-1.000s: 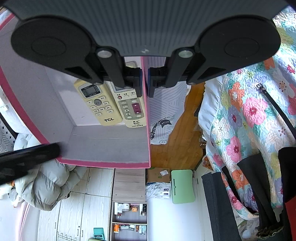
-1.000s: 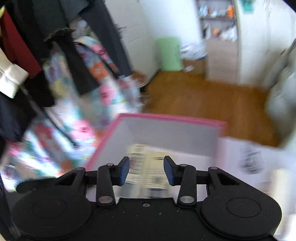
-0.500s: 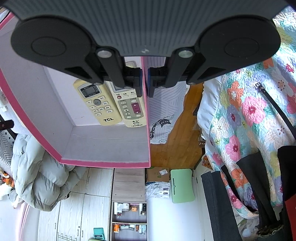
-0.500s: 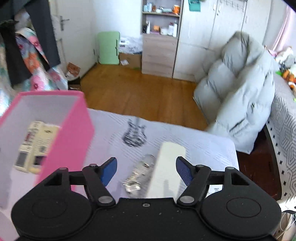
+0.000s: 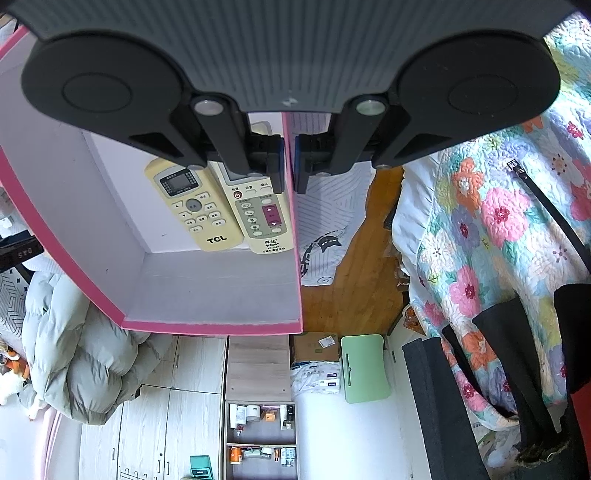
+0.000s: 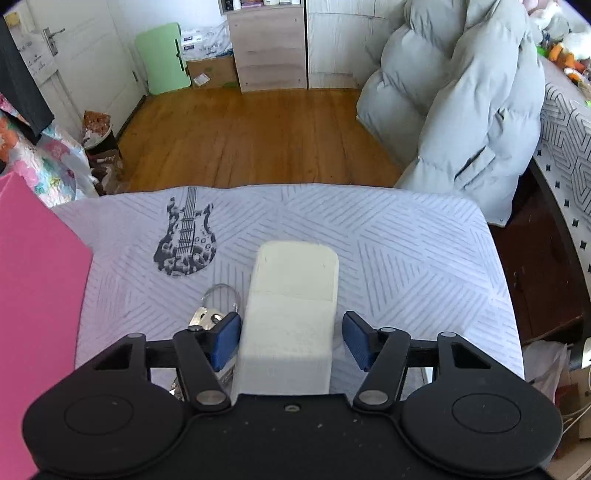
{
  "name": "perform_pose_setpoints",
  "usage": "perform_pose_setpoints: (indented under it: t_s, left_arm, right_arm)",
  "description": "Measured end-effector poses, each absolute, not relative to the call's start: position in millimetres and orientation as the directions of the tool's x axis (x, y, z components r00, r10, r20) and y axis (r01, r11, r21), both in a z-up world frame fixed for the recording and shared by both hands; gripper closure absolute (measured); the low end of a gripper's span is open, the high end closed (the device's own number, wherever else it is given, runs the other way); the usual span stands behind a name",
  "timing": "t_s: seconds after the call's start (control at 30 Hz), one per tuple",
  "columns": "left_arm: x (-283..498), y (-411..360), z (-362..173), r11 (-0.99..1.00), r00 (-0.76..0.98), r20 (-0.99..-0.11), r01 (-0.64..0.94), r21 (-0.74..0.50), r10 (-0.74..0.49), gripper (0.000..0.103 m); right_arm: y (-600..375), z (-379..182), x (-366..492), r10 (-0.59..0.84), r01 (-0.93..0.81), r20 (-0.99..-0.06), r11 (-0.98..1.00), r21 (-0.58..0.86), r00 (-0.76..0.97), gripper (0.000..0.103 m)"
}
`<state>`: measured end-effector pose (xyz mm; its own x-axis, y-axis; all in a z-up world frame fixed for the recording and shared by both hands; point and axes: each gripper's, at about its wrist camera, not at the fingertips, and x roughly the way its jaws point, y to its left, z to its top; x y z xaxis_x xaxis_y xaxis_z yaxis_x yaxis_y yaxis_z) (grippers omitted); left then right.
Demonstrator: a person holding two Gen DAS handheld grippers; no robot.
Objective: Organize rigid objects
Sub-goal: 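Grasp the white rectangular remote on the cloth with the right tool, then lower the white remote into the pink box and release it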
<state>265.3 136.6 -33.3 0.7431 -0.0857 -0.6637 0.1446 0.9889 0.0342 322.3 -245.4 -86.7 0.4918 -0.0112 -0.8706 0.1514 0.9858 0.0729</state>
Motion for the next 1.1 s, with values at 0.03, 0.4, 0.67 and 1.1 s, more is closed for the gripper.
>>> perform_pose_setpoints:
  t_s: [0.03,0.4,0.67,1.1]
  left_arm:
    - [265.9,135.5,-33.2,0.989,0.743,-0.664,0.145,0.038,-0.083,0.099]
    - [264.8,135.3,-33.2,0.989,0.744,-0.663,0.142,0.035,-0.083,0.099]
    - [265.2,136.3,-34.2,0.989,0.744,-0.663,0.143,0.037,-0.083,0.099]
    - [263.9,136.4,-35.5,0.99,0.745,-0.662,0.139,0.033,-0.083,0.099]
  right_arm:
    - [-245.5,-87.4,324.2,-0.02,0.154,-0.867,0.986,0.066,0.497,0.038]
    - [-242.0,-33.8,271.1,-0.034,0.158,-0.749,0.983,0.096,0.662,0.044]
    - [-209.1,20.1,219.1,-0.042,0.061,-0.624,0.998,0.008,0.781,0.045]
    - [-120.6,107.8,190.4,0.314,-0.329,-0.484,0.943,0.056,0.817,0.045]
